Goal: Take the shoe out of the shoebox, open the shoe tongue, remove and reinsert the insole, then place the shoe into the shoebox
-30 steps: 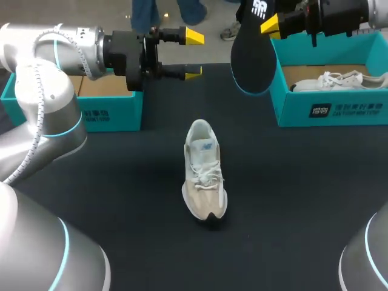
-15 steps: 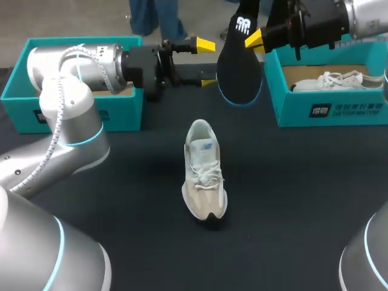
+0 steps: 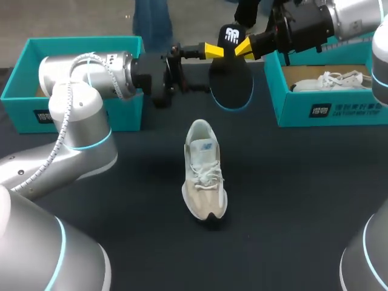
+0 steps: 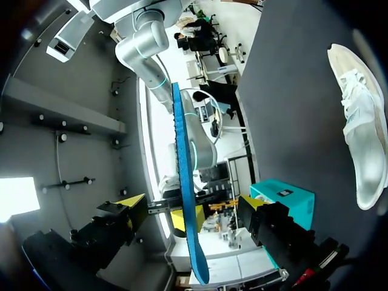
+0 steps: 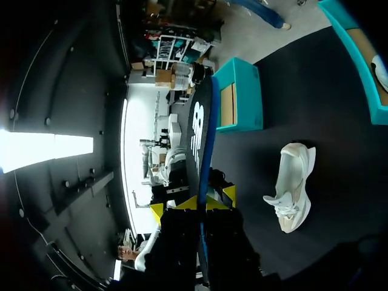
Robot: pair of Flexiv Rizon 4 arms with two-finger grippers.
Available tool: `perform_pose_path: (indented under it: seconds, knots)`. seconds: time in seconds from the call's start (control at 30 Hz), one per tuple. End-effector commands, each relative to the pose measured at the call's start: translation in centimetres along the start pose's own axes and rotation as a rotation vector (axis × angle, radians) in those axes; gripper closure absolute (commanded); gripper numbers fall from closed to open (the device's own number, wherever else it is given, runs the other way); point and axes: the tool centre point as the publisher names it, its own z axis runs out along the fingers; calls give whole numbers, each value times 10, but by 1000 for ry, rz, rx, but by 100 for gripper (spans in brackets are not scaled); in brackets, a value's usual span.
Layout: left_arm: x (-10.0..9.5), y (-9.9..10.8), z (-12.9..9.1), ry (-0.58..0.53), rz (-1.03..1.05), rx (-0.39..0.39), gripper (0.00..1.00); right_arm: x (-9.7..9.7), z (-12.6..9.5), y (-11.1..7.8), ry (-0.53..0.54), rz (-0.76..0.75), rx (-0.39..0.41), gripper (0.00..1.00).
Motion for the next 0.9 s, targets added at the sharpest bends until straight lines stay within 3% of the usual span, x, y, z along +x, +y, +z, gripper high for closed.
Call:
perform_pose_path:
  seconds: [0.03, 0.17, 0.23, 0.57, 0.6, 0.63, 0.83, 0.87, 0.9]
  knots:
    - [2, -4, 2, 2, -2, -9, 13, -3, 3, 12, -5, 7, 10, 100]
    - [3, -5, 1, -1, -5, -24, 34, -6, 1, 14, 0, 21, -5, 100]
    - [3, -5, 2, -4, -4, -28, 53, -6, 2, 15, 1, 24, -7, 100]
    - [6, -9, 4, 6, -11, -28, 73, -9, 0, 13, -5, 26, -14, 100]
    - [7, -9, 4, 6, -12, -29, 82, -8, -1, 12, -5, 25, -15, 100]
    - [7, -8, 5, 6, -12, -32, 98, -8, -1, 11, -3, 24, -16, 100]
    - [8, -9, 5, 3, -14, -37, 100, -10, -3, 6, 17, 22, -35, 97]
    - [8, -9, 4, 1, -15, -37, 100, -8, -4, 5, 25, 14, -41, 53]
    - [7, -9, 4, 0, -16, -37, 100, -7, -5, 4, 33, 9, -48, 0]
